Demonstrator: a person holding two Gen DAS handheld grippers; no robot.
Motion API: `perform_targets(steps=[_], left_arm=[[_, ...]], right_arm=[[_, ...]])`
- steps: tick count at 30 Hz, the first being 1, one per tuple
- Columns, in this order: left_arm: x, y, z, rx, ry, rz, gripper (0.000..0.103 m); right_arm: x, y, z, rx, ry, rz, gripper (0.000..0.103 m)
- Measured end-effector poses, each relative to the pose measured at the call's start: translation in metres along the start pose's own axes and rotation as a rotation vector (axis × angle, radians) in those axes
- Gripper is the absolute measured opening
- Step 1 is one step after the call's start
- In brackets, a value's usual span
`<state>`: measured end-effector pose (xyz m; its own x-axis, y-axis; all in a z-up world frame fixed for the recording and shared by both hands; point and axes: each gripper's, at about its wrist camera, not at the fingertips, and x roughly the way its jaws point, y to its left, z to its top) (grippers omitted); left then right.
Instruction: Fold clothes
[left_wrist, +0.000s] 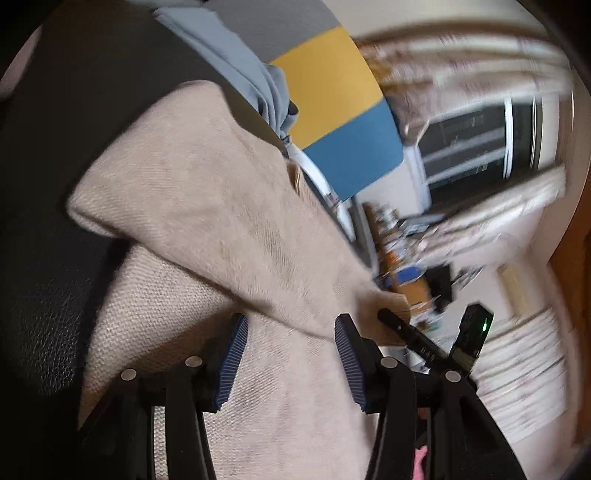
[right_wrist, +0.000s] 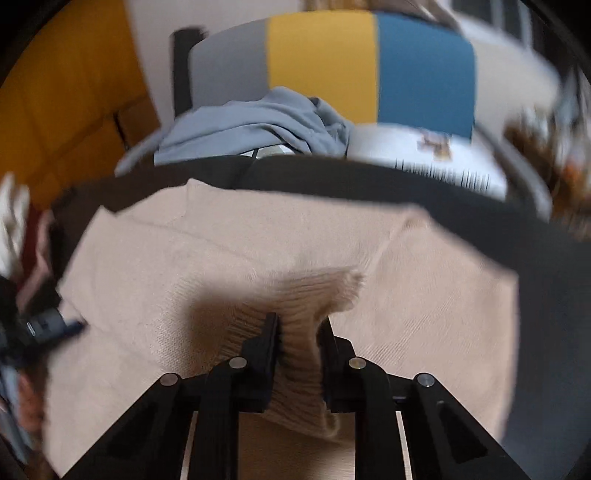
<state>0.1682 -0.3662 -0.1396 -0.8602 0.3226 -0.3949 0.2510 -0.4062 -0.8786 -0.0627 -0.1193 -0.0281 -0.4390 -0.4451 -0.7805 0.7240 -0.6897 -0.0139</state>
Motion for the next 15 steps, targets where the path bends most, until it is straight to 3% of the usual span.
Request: perform_targets(steps=[3,6,8,9,11,13,15], left_arm=[[-0.007,0.01,0.004,-0.074,-0.021,-0.055,0.05],[-0.01,0.013,0.003,-0.083,-0.037,-0.061,0.05],[-0.01,0.013,0.002,-0.078,-0.044,-0.059,0.05],[-0.01,0.012,0.001,-0.071,-0.046,-0.052,0.05],[-0.009,0.011,0.0,-0.05,-0.041,-0.03,0.05],[-0.007,0.009,-0.001,-0.024,-0.029,-0.002,0.05],[-0.005,0.006,-0.002,-0.002,-0.014,0.023,0.05]], right_arm=[[-0.027,0.004,0.026,-0.139,-0.033,-0.138,0.02],[-0.045,-0.012,0.041,-0.202,-0.024,-0.279,0.02],[-0.052,-0.032,0.045,-0.158,-0.005,-0.285,0.021],[-0.054,-0.043,0.041,-0.08,-0.001,-0.204,0.025],[-0.055,-0.069,0.026,0.117,0.003,0.03,0.049],[-0.054,-0.089,0.009,0.284,0.004,0.224,0.086],[-0.041,-0.094,-0.008,0.393,0.021,0.321,0.097]])
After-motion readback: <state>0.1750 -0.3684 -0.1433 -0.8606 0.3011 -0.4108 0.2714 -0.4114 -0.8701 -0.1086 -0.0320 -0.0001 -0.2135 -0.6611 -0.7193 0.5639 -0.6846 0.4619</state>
